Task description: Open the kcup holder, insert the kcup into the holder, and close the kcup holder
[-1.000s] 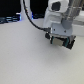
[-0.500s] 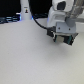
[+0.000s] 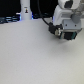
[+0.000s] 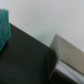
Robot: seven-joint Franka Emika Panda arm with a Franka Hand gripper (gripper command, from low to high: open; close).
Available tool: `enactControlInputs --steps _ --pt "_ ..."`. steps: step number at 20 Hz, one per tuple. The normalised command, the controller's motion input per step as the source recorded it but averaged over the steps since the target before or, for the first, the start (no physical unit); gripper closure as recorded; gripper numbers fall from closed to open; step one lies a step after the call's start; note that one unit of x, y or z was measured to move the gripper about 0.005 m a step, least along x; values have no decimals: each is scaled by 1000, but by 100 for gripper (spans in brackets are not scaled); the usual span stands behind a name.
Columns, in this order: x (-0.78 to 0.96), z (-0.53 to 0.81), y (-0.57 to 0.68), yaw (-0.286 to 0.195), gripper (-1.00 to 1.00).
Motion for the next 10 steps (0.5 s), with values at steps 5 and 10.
enactControlInputs --steps 5,10 --pt "-589 9 618 52 -100" --pt "-571 5 608 45 -100"
